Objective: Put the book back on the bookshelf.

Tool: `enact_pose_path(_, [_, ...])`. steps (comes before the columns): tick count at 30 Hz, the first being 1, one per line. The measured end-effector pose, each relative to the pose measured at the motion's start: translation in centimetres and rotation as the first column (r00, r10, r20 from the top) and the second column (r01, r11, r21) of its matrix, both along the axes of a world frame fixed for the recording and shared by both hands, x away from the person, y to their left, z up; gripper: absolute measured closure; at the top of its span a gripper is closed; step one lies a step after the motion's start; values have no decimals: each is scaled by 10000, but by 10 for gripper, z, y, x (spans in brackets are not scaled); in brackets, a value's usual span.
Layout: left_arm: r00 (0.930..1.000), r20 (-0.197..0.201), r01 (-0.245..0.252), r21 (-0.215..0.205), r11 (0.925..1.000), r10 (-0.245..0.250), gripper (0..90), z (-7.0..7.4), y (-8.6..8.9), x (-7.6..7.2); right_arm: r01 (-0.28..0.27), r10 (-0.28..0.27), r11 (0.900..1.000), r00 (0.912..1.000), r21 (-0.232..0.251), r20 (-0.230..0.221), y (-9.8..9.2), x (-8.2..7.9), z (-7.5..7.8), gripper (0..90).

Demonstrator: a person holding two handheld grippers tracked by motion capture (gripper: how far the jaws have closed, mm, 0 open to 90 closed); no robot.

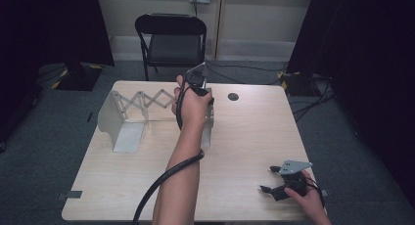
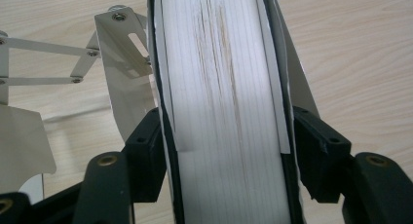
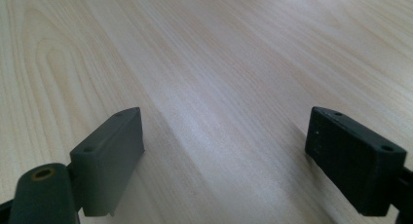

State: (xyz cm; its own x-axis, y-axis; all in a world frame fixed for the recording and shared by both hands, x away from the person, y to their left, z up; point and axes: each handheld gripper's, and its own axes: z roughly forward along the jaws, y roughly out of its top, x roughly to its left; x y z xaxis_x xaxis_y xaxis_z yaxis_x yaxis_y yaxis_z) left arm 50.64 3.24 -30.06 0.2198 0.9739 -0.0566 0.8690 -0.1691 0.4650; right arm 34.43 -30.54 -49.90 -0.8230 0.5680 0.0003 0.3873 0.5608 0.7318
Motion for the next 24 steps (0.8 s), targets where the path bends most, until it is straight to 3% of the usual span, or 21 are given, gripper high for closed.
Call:
enact_pose_path(8, [9999, 36, 128, -89, 9999, -128, 331, -1, 1, -4, 4, -4, 10000, 10000, -4, -9, 0, 0, 0, 137])
enact_pose_path(12, [9999, 40, 141, -327, 9994, -139, 321, -2, 3, -5, 8, -8, 10000, 10000, 0, -11, 0, 0, 0, 137])
enact_pose_path(24, [9996, 47, 276, -348, 9990, -274, 299, -3, 4, -10, 9, -9, 10000, 10000, 2, -17, 0, 0, 0, 137])
